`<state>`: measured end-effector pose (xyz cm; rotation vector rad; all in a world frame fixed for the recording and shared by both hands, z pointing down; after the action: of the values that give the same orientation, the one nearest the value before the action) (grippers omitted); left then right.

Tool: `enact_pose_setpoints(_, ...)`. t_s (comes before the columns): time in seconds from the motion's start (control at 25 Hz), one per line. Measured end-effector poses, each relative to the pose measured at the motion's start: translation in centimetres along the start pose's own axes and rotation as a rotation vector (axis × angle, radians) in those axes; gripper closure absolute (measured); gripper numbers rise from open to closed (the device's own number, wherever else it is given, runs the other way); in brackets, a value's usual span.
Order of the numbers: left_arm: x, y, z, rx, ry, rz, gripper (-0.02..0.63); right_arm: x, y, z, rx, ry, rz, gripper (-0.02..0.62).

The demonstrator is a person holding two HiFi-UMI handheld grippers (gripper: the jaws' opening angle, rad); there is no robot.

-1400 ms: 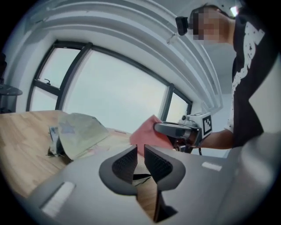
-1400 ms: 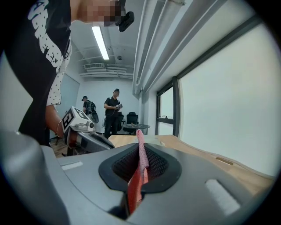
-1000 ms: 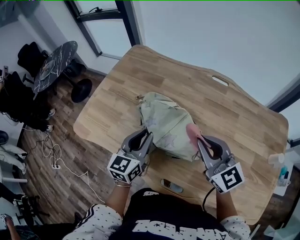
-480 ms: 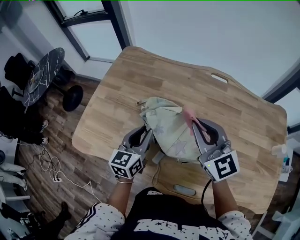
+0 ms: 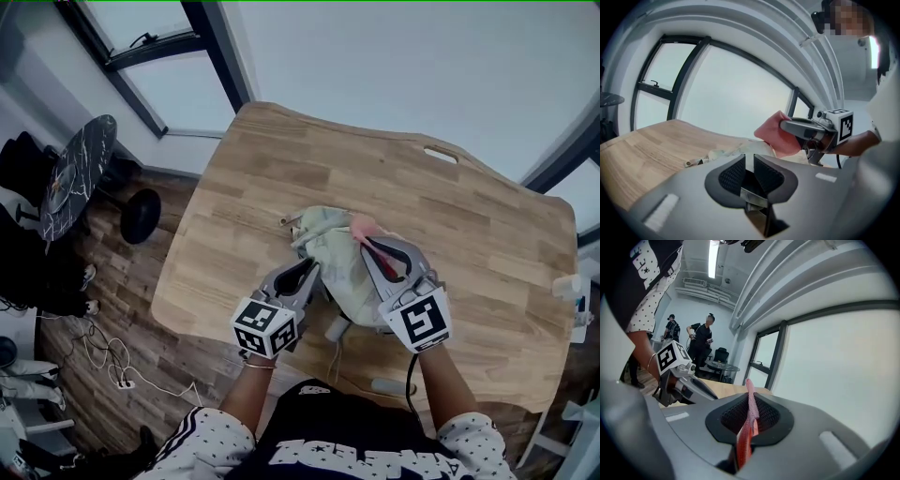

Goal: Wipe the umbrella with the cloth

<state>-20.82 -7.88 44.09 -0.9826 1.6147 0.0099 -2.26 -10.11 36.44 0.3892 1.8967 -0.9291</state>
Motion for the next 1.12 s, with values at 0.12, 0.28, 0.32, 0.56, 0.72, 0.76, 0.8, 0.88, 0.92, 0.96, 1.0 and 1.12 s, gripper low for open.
enact_pose_setpoints(0.12, 0.4, -0.2, -0.4, -0.022, -0.018, 0.0, 0.561, -0.5, -0.9, -0.9, 0.021, -0.001, -0.019, 0.571)
enact_pose_setpoints(0.28, -0.4, -0.3, -1.2, -0.053, 0.005, -0.03, 0.561, -1.1, -1.5, -2.5, 0.056, -0.002, -0.061, 0.569)
enact_pose_setpoints(0.32, -0.6, -0.3, -1.4, -0.063, 0.013, -0.039, 0.561, -1.3, -1.5, -2.8, 0.063, 0.0, -0.07, 0.569)
enact_pose_setpoints(0.56, -1.2, -1.0, -1.6, -0.131, 0.088, -0.065, 0.501, -2.2, -1.8, -4.7, 0.118, 0.021, -0.114, 0.569)
enact_pose_setpoints(0.72, -0.9, -1.5, -1.8, -0.155, 0.11, -0.059, 0.5, -2.7, -1.9, -5.8, 0.157, 0.021, -0.13, 0.569)
enact_pose_setpoints(0.76, -0.8, -1.5, -1.8, -0.158, 0.112, -0.054, 0.505, -3.0, -1.9, -6.1, 0.168, 0.026, -0.138, 0.569)
enact_pose_setpoints(0.8, -0.8, -1.5, -1.8, -0.161, 0.115, -0.047, 0.512, -3.1, -1.9, -6.4, 0.18, 0.031, -0.144, 0.569)
enact_pose_setpoints(0.88, -0.7, -1.4, -1.9, -0.167, 0.124, -0.036, 0.531, -3.2, -2.0, -7.1, 0.211, 0.037, -0.155, 0.569)
enact_pose_setpoints(0.92, -0.6, -1.4, -2.0, -0.17, 0.128, -0.032, 0.535, -3.3, -2.0, -7.5, 0.228, 0.038, -0.159, 0.569)
enact_pose_setpoints(0.96, -0.6, -1.4, -2.0, -0.171, 0.129, -0.031, 0.542, -3.3, -1.9, -7.8, 0.246, 0.041, -0.163, 0.569)
enact_pose_setpoints(1.0, -0.5, -1.5, -2.0, -0.171, 0.126, -0.031, 0.546, -3.3, -1.9, -8.1, 0.264, 0.046, -0.167, 0.569)
enact_pose_setpoints(1.12, -0.3, -1.5, -2.0, -0.163, 0.109, -0.027, 0.566, -3.3, -1.6, -9.1, 0.325, 0.072, -0.172, 0.569)
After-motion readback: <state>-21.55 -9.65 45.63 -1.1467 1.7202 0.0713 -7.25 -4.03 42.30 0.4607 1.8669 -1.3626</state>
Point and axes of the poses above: the fingertips, and each gripper's own axes: y backward along the fingers, z to its right, x out of its top, the point moved 8 cm from there along y, backward along the fingers, and after that the axes turned 14 degrees about -z, right-handed, at the moved point
